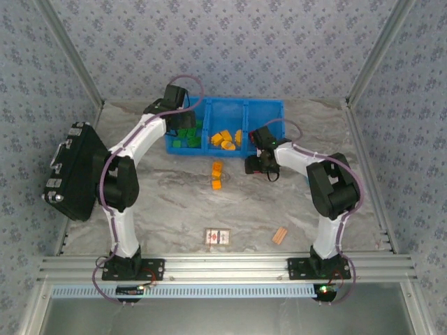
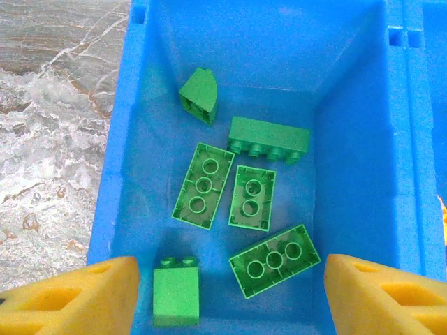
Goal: Sort the legos into containers by color
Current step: Pick up the lego from the center of the table.
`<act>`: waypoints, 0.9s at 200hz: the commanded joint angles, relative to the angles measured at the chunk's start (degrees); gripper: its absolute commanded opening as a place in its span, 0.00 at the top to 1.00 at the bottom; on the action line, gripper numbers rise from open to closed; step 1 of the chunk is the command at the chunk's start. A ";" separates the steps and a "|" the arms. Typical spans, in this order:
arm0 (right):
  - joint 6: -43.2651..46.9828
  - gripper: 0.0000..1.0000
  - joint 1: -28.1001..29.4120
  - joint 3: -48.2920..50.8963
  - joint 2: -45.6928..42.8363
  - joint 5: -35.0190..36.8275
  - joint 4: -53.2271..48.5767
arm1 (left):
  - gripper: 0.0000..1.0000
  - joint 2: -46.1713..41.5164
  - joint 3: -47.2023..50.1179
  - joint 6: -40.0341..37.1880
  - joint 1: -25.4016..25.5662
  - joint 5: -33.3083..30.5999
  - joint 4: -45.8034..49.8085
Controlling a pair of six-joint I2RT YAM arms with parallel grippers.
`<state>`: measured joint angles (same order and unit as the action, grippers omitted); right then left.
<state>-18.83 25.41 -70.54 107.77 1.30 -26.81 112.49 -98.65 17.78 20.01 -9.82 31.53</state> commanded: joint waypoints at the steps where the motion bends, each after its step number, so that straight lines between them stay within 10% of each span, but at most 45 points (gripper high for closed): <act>1: -0.15 0.30 0.58 -2.54 1.80 2.55 -1.77 | 0.30 -2.80 0.81 -0.77 0.21 0.67 0.40; 180: 2.93 0.46 1.53 -4.08 -12.35 -1.65 -9.34 | 0.29 -8.02 5.88 -0.12 0.03 1.75 -1.40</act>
<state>-17.72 28.36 -71.79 98.43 1.30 -33.10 108.09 -93.97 17.41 19.99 -9.63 31.14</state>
